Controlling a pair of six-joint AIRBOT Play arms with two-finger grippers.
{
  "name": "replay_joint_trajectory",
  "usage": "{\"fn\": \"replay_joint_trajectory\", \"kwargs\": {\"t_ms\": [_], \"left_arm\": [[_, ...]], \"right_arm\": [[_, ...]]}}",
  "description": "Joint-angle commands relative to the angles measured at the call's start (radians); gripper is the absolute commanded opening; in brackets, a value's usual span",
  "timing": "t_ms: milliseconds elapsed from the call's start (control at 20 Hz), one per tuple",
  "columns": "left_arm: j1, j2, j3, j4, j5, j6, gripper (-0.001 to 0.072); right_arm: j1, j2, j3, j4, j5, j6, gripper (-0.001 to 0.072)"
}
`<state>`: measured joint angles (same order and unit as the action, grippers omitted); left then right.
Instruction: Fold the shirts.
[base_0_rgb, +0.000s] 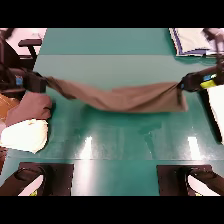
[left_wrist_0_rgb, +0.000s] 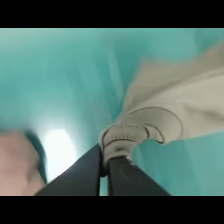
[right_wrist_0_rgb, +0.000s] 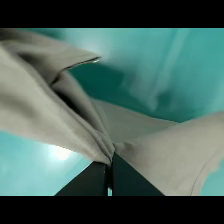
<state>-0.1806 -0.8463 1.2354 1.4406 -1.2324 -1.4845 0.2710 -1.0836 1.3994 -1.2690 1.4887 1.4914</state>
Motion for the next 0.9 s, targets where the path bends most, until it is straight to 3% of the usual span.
{"fn": "replay_joint_trajectory", "kwargs": {"t_ms": [0,200,250,300,350,450,550,650,850], "left_arm": [[0.000,0.000,-0.071,-0.016,-0.025,0.000,0.0032],[0.000,-0.035,-0.071,-0.016,0.029,0.000,0.0031],[0.000,-0.048,-0.071,-0.016,0.027,0.000,0.0032],[0.000,-0.062,-0.072,-0.016,0.029,0.000,0.0031],[0.000,-0.075,-0.072,-0.016,0.032,0.000,0.0031],[0.000,-0.084,-0.072,-0.015,0.041,0.000,0.0032],[0.000,-0.089,-0.072,-0.015,0.047,0.000,0.0032],[0.000,-0.093,-0.072,-0.016,0.047,0.000,0.0032],[0.000,-0.095,-0.072,-0.017,0.045,0.000,0.0032]], "right_arm": [[0.012,-0.052,-0.075,0.076,-0.009,0.002,0.0017],[-0.091,-0.252,-0.003,0.101,-0.089,0.003,0.0017],[-0.122,-0.303,0.028,0.100,-0.140,0.003,0.0072],[-0.151,-0.346,0.064,0.100,-0.174,0.003,0.0372],[-0.186,-0.389,0.108,0.103,-0.181,0.004,0.0576],[-0.239,-0.433,0.175,0.125,-0.139,-0.004,0.0548],[-0.272,-0.430,0.168,0.117,-0.071,-0.064,0.0434],[-0.274,-0.407,0.088,0.113,-0.069,-0.099,0.0433],[-0.291,-0.422,-0.043,0.126,-0.224,-0.101,0.0432]]}}
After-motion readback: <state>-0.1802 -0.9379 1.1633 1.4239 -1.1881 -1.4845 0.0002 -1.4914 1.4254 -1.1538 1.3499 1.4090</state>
